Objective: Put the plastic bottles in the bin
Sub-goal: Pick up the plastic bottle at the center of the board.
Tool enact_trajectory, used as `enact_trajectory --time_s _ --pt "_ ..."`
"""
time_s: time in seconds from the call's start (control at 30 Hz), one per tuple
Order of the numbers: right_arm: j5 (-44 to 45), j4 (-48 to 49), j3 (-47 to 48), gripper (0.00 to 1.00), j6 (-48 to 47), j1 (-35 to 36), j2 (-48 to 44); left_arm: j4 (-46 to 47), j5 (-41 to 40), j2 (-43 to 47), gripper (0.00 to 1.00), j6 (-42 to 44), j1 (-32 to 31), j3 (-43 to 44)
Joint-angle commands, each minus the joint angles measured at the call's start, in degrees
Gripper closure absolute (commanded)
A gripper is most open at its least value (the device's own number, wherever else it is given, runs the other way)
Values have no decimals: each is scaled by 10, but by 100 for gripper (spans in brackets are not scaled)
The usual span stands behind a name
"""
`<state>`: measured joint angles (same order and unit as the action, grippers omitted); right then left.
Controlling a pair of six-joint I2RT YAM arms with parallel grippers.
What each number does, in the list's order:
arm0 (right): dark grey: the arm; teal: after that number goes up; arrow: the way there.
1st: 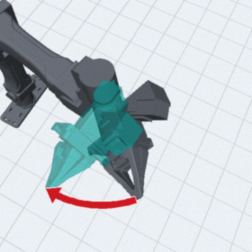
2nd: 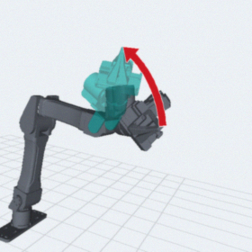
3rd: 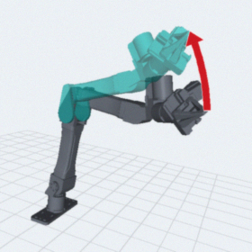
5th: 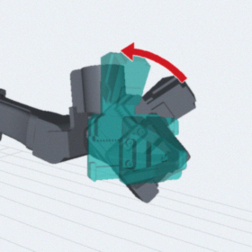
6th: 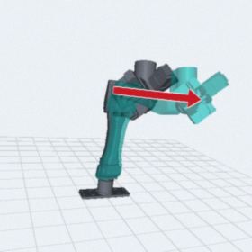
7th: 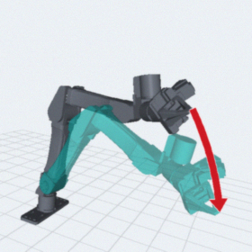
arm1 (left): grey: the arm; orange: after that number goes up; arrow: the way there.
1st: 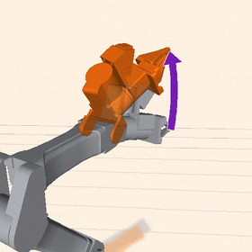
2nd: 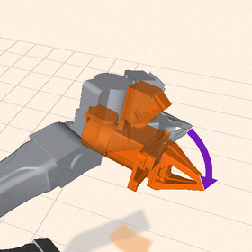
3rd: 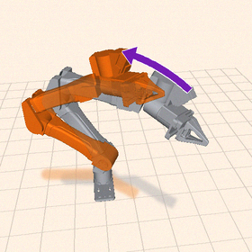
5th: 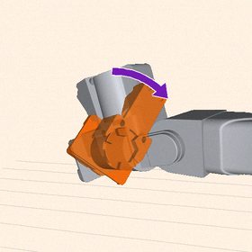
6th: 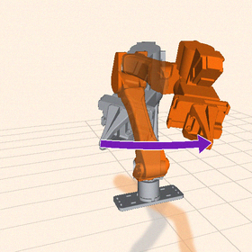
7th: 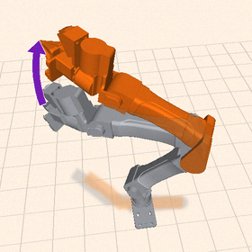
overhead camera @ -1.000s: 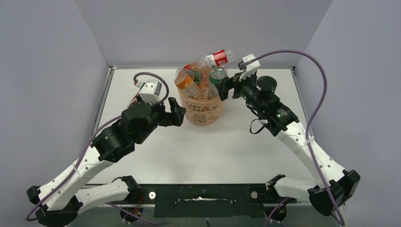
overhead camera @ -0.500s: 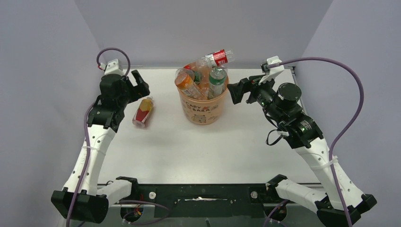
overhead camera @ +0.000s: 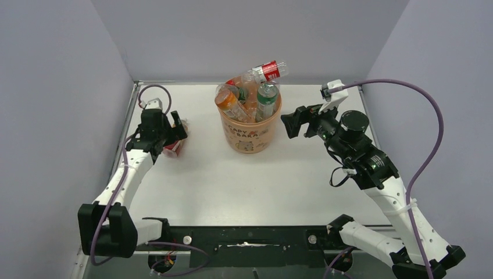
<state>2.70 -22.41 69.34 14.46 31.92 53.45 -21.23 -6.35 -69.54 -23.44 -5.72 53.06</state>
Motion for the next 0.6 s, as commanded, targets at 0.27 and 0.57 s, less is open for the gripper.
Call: enact_trajectory --time_s 0.27,0.57 --pt "-10 3 -38 2 18 -1 -43 121 -30 -102 7 15 57 -16" --pt "-6 -4 -57 2 16 -2 -61 140 -53 -187 7 28 61 8"
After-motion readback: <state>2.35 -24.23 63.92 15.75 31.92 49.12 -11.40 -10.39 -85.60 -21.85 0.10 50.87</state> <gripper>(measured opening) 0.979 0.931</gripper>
